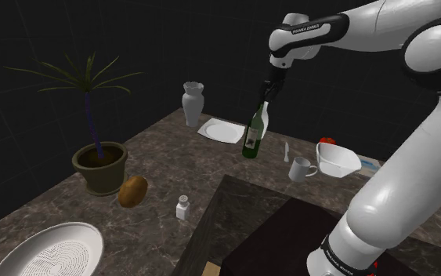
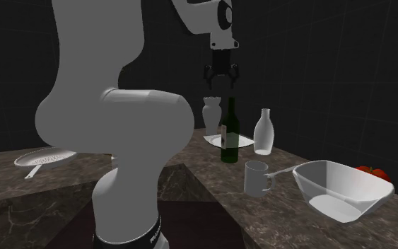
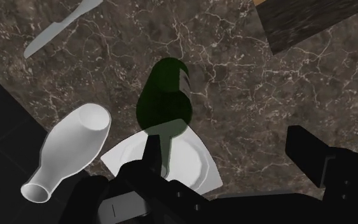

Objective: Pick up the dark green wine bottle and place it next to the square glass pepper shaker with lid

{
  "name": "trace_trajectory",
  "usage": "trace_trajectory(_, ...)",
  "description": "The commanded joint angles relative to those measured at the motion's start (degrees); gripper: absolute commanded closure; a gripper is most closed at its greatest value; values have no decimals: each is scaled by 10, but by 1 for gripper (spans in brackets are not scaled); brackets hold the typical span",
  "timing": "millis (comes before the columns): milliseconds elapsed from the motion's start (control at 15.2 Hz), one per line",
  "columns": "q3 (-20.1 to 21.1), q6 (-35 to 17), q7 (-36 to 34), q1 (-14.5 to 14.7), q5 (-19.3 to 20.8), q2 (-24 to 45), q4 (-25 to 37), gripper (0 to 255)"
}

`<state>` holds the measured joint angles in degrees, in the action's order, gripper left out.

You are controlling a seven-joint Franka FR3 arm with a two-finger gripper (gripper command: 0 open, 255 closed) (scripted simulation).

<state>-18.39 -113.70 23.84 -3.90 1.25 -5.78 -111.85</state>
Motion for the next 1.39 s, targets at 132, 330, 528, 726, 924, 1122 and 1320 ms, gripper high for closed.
trace_trajectory(132,-20,-12,44,-14,-34,92,75,0)
trace_trajectory(330,-24,-19,63,-24,-51,136,108,0)
trace_trajectory(528,-24,-40,65,-25,-55,143,94,0)
trace_trajectory(726,-23,-60,68,-26,-59,152,82,0)
trace_trajectory(924,-23,-64,68,-26,-60,154,80,0)
trace_trajectory(1122,-23,-64,68,-26,-60,154,80,0)
trace_trajectory(1320,-23,-64,68,-26,-60,154,80,255)
